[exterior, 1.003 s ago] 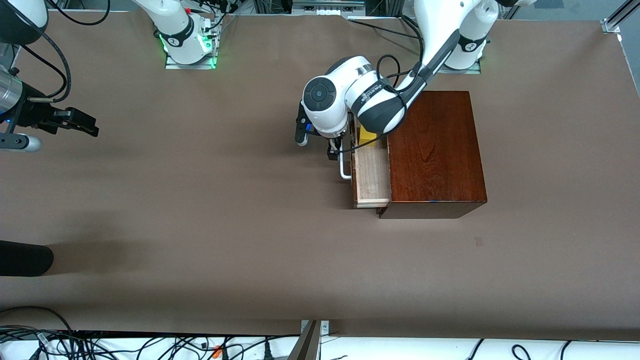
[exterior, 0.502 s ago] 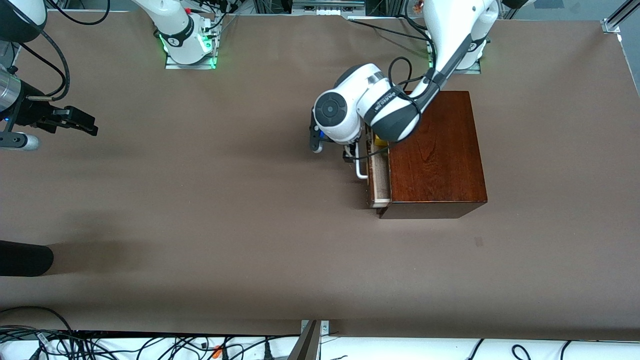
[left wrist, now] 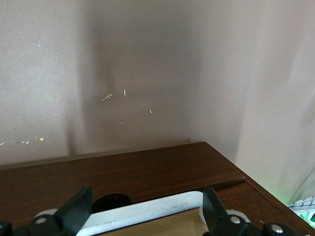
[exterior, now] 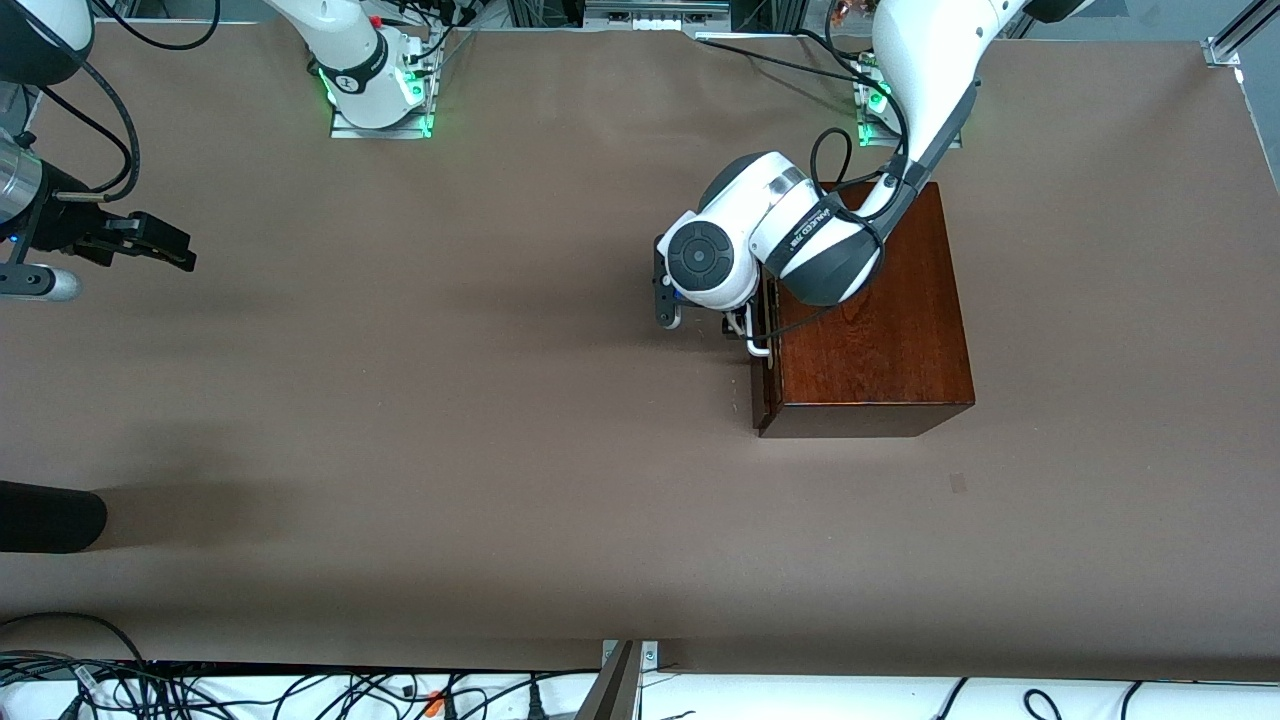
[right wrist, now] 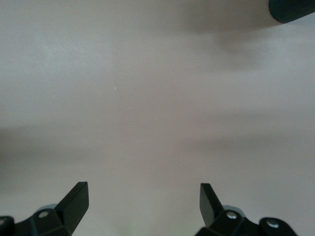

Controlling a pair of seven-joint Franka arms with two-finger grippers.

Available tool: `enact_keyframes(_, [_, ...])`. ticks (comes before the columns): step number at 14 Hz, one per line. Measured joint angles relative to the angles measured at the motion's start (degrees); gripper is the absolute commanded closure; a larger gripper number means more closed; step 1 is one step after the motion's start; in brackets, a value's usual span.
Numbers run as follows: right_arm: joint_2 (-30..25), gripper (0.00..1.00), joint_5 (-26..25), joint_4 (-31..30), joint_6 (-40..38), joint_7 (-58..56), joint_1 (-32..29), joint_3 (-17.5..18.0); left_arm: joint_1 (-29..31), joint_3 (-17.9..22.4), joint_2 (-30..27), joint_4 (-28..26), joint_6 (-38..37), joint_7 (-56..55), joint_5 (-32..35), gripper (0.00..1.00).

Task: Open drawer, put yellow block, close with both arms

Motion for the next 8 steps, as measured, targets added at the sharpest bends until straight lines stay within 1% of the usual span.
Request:
enact_keyframes(4, [0.0, 0.00, 0.0, 0.0, -0.1, 0.0, 0.0, 0.0, 0.1, 0.0, -0.8, 0.6, 0.0, -1.4, -1.2, 0.00])
enact_keyframes(6, [0.0, 0.00, 0.0, 0.0, -0.1, 0.1, 0.0, 0.0, 0.6, 0.1, -3.2, 1.2, -0.2, -4.9, -4.7, 0.00])
enact_keyframes(8, [0.0, 0.00, 0.0, 0.0, -0.2, 0.1, 0.0, 0.0, 1.1, 0.2, -7.7, 1.9, -3.0, -11.3, -6.1, 0.00])
